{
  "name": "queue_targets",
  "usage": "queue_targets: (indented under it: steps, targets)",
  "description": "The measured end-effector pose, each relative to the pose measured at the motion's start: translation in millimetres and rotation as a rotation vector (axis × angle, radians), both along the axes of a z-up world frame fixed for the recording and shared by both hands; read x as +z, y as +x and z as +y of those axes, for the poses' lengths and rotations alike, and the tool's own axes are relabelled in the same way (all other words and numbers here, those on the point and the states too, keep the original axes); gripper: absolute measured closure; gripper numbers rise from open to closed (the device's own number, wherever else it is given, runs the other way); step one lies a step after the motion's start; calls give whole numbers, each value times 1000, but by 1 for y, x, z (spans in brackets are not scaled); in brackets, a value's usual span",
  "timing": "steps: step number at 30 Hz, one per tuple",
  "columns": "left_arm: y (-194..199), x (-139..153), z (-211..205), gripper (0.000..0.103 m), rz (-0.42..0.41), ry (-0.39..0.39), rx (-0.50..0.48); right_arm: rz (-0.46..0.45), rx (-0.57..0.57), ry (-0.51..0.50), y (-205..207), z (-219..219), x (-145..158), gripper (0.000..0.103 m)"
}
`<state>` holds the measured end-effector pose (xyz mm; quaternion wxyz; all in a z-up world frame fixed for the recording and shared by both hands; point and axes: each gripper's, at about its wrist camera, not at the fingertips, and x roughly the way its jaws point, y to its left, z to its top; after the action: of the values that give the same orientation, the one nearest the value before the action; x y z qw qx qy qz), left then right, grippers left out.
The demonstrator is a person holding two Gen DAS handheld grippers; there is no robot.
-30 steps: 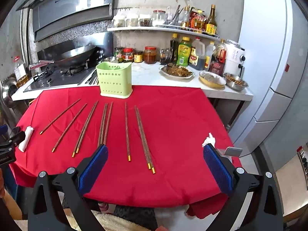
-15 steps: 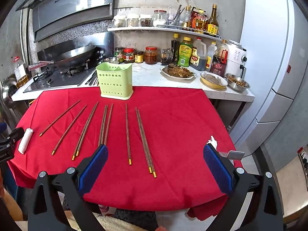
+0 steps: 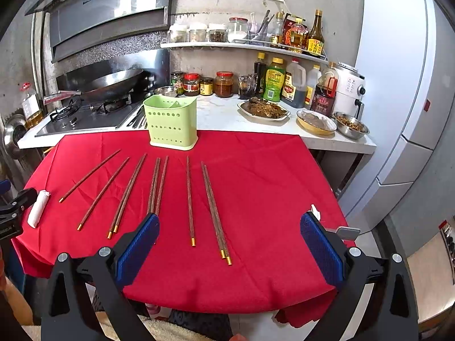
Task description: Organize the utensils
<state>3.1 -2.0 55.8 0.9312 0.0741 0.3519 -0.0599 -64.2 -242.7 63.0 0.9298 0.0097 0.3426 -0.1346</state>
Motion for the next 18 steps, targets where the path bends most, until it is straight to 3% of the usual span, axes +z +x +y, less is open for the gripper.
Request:
queue_targets:
  steps: [18]
  targets:
    - [1,-4,1,6,8,4,4,4,3,-1,0,4,-1,6]
